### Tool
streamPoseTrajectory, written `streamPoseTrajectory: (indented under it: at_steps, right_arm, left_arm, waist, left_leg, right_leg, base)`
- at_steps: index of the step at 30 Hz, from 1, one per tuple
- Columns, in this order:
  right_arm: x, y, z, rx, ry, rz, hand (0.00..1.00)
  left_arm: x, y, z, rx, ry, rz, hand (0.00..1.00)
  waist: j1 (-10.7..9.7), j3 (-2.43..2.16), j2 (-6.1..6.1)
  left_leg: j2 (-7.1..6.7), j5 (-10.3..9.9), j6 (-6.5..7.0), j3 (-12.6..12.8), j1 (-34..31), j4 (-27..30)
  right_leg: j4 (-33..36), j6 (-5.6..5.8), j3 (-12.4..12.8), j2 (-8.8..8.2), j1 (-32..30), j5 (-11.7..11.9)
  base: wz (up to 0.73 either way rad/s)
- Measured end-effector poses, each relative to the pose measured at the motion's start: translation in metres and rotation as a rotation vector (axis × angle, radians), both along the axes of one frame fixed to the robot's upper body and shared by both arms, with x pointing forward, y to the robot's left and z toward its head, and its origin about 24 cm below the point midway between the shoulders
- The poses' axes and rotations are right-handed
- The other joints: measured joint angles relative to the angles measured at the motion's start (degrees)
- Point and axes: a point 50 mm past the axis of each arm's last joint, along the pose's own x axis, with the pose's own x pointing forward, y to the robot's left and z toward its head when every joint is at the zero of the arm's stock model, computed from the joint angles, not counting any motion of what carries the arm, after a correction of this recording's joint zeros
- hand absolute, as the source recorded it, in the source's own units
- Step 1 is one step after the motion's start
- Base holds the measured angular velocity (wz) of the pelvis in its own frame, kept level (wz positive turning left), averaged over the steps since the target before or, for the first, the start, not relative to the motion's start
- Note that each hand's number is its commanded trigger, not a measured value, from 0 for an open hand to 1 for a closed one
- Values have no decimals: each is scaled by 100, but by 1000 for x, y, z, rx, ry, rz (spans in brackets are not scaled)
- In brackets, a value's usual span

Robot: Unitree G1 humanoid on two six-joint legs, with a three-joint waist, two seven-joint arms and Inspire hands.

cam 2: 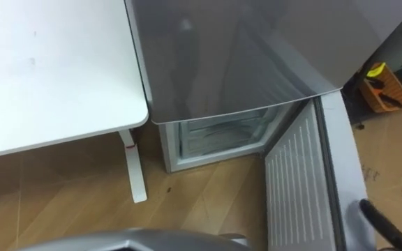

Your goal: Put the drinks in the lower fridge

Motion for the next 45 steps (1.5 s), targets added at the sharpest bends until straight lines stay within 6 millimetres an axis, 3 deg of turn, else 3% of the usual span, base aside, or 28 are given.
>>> streamPoseTrajectory:
  at_steps: [5,8,11,13,15,18,21,23,26,30,36,37,40,42,45]
  right_arm:
    - [4,16,-9,105,-114,5,0]
    - [13,35,-17,198,-182,53,0]
    - [34,70,-23,317,-257,160,0]
    - [47,76,-19,325,-292,258,0]
    - [49,84,-20,329,-281,299,0]
    - [45,88,-22,337,-256,306,0]
    - [43,91,-24,360,-240,260,0]
    - [42,93,-25,355,-224,250,0]
    - [40,93,-24,344,-227,247,0]
    - [47,94,-20,300,-210,288,0]
    - [49,96,-18,268,-222,263,0]
    - [54,104,-16,297,-259,246,0]
    - [69,130,-11,383,-346,242,0]
    - [98,164,-3,485,-448,329,0]
    - [139,217,18,663,-626,592,0]
  left_arm:
    - [4,-3,-1,-8,0,-5,0]
    - [6,-12,-5,-38,18,-21,0]
    - [7,-25,-9,-77,33,-44,0]
    - [8,-44,-13,-134,36,-51,0]
    - [11,-45,-13,-139,46,-45,0]
    - [10,-45,-14,-141,69,-41,0]
    - [9,-54,-16,-164,99,-71,0]
    - [9,-56,-16,-171,116,-78,0]
    - [8,-58,-16,-169,144,-105,0]
    - [12,-61,-17,-187,152,-134,0]
    - [23,-62,-18,-207,133,-167,0]
    - [25,-60,-17,-204,131,-181,0]
    - [28,-54,-16,-188,125,-197,0]
    - [28,-52,-16,-184,121,-218,0]
    - [22,-57,-16,-195,138,-247,0]
  waist:
    - [23,-2,121]
    - [108,2,271]
    - [256,21,374]
    - [361,17,498]
    - [447,19,483]
    - [631,61,353]
    - [809,34,280]
    - [947,48,236]
    - [1044,56,239]
    - [1151,107,300]
    - [1520,130,323]
    - [1605,154,314]
    - [1699,171,287]
    - [1719,177,299]
    - [1720,172,363]
  left_leg:
    - [5,2,5,34,0,5]
    - [10,1,5,86,-2,6]
    - [21,15,0,93,-74,10]
    - [-39,59,63,92,-215,13]
    - [-45,84,76,89,-242,13]
    - [-37,108,66,67,-258,14]
    - [-35,114,65,60,-290,20]
    - [-27,116,66,68,-310,23]
    - [-14,115,68,63,-420,82]
    - [10,132,65,54,-509,115]
    - [14,207,65,35,-568,98]
    - [22,236,72,25,-586,98]
    - [28,298,64,-78,-617,96]
    - [38,331,29,-214,-634,103]
    - [55,360,-12,-315,-663,95]
  right_leg:
    - [1,-1,22,-1,-32,23]
    - [-3,-2,51,-1,-61,28]
    - [4,-9,44,8,-165,32]
    - [8,21,68,-37,-288,79]
    - [13,21,36,-40,-292,88]
    - [15,10,-8,-35,-297,95]
    - [18,6,2,-31,-329,98]
    - [16,-3,33,-24,-361,109]
    - [30,-7,21,-15,-439,127]
    - [30,-30,37,7,-520,183]
    - [4,-53,164,52,-648,262]
    - [-10,-59,156,63,-667,278]
    - [-14,-71,81,90,-657,256]
    - [-92,-65,-35,124,-645,215]
    - [-98,-157,-141,154,-632,237]
  base:
    - [-8]
    - [-10]
    - [-3]
    - [0]
    - [4]
    - [3]
    - [-1]
    - [-5]
    - [0]
    - [-3]
    - [-11]
    - [-11]
    - [17]
    - [30]
    - [19]
